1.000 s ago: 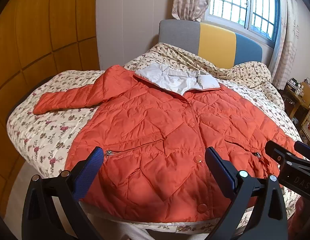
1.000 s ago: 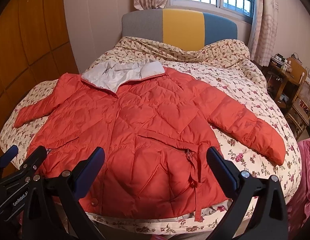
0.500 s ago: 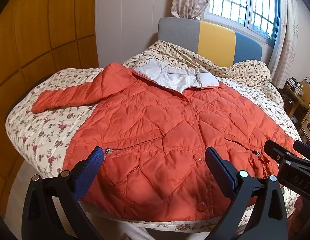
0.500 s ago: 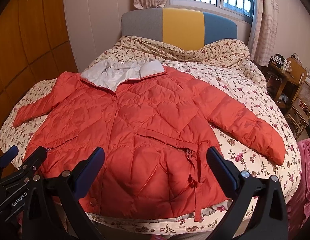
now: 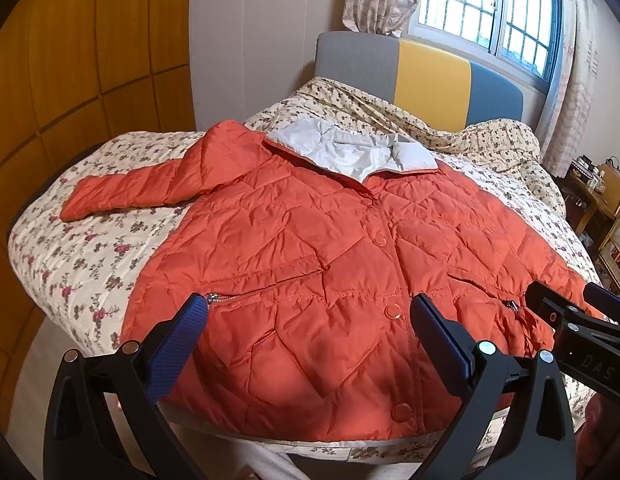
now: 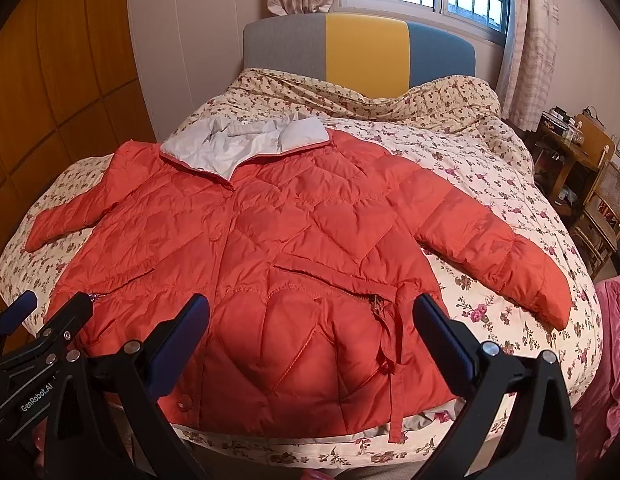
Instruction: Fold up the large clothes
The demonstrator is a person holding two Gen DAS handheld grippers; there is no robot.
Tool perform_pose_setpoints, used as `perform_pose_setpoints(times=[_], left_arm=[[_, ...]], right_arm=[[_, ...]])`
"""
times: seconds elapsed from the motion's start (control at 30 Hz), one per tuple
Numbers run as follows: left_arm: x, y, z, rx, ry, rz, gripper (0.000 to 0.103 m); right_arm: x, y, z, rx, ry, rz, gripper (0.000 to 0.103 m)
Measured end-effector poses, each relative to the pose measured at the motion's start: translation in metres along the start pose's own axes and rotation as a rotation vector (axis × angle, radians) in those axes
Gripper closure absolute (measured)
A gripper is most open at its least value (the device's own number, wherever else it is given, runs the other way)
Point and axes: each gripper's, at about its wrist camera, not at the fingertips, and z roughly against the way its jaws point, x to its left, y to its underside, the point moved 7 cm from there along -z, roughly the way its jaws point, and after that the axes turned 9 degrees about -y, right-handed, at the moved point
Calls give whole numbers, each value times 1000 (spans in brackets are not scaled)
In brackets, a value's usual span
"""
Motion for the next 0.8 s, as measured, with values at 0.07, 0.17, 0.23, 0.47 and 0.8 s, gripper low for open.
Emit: perform_pose_setpoints(times=[0.07, 0.17, 0.23, 0.47, 0.8], left_arm=[[0, 0, -1, 4, 2, 1, 3], [0, 1, -1, 7, 5, 1, 3], [-1, 1, -2, 11, 10, -1, 3], [-6, 3, -7, 27, 24, -17, 3], [-18, 6, -43, 143, 170, -10, 3]], right_arm=[[0, 0, 0, 3, 1, 2, 2], [0, 0, 0, 5, 3, 1, 2], [0, 0, -1, 7, 2, -1, 2], [-2, 2, -12, 33, 9, -3, 2], [-16, -7, -47, 57, 10, 9, 2]])
